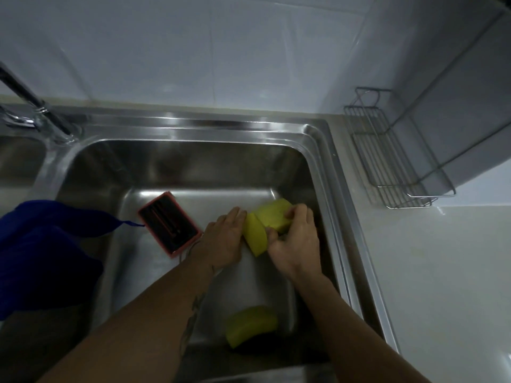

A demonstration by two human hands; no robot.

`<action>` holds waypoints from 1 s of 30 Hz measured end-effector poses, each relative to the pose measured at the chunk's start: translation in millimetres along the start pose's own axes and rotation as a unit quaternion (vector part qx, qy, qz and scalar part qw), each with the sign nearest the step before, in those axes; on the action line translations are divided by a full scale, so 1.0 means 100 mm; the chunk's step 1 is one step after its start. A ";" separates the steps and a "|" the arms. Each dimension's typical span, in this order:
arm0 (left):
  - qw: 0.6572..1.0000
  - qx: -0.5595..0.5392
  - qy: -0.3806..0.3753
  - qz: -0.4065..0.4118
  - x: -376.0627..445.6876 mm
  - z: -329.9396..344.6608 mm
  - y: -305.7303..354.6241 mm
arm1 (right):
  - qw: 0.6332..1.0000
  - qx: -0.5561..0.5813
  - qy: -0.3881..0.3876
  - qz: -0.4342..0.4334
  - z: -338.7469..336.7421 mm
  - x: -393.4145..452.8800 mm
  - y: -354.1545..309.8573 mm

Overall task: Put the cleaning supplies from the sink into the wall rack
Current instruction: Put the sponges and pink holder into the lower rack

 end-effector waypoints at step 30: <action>0.975 -0.069 -0.209 -0.038 -1.05 0.46 0.19 | 0.910 -0.076 -0.405 0.046 0.67 -0.95 0.36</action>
Point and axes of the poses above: each hand's wrist, its own x-axis towards the middle knuckle, its own z-axis out of the palm, y = z × x, the point moved 10 cm from there along x, towards the middle knuckle, and after that the axes turned 7 degrees about -z, right-handed, at the moved point
